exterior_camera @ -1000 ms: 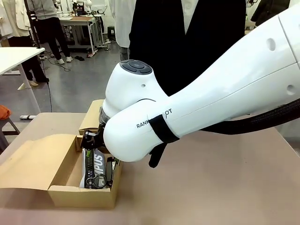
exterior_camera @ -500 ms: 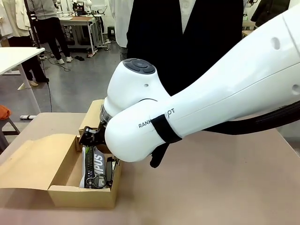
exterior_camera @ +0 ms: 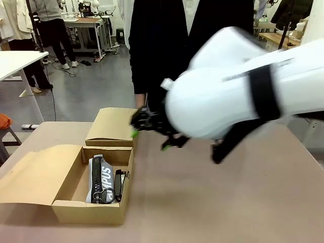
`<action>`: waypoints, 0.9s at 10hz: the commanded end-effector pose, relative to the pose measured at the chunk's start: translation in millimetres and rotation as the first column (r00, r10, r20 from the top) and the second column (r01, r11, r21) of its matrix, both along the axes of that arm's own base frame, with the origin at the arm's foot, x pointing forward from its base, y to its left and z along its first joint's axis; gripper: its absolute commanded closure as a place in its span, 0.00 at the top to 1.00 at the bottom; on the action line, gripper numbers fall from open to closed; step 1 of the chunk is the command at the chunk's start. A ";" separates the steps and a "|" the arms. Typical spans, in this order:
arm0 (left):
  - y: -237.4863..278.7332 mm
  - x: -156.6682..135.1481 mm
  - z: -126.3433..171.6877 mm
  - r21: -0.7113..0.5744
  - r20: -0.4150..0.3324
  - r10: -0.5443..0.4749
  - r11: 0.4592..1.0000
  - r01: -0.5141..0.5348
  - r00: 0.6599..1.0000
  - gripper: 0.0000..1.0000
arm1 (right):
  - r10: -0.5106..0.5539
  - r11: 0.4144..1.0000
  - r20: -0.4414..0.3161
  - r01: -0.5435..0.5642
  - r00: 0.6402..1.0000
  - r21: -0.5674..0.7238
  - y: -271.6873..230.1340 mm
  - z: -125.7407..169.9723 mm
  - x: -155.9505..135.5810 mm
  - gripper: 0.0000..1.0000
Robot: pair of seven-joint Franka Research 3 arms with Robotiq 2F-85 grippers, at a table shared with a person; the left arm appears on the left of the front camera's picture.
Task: Place items inside the box.
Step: Pick up a Pencil pouch or Stapler and place it inside the Mailer Box closest to the robot.
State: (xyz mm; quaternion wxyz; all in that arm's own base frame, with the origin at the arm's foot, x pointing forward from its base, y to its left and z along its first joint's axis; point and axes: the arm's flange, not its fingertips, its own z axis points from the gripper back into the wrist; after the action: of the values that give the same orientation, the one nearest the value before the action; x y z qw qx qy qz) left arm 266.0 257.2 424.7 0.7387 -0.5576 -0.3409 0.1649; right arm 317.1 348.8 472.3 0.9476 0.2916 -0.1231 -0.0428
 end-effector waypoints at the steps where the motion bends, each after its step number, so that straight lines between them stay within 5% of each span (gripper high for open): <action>1: -1.6 -0.4 0.5 -0.004 0.030 0.003 1.000 -0.002 1.000 1.00 | -0.020 0.999 -0.002 0.020 1.000 0.048 -53.2 -11.4 -14.4 1.00; 5: -1.6 -0.4 0.5 -0.004 0.030 0.003 1.000 -0.002 1.000 1.00 | -0.033 0.999 -0.004 0.033 0.999 0.027 -35.0 0.8 -4.7 1.00; 9: -1.6 -0.4 0.5 -0.004 0.030 0.003 1.000 -0.002 1.000 1.00 | -0.046 0.982 -0.054 0.055 0.997 0.181 -124.1 14.2 0.3 1.00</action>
State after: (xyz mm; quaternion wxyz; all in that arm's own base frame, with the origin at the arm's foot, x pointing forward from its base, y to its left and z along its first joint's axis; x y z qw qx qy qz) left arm 266.0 257.2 424.5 0.7387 -0.5577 -0.3407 0.1650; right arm 316.9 267.1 486.6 0.9262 0.3463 -0.1128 -0.0978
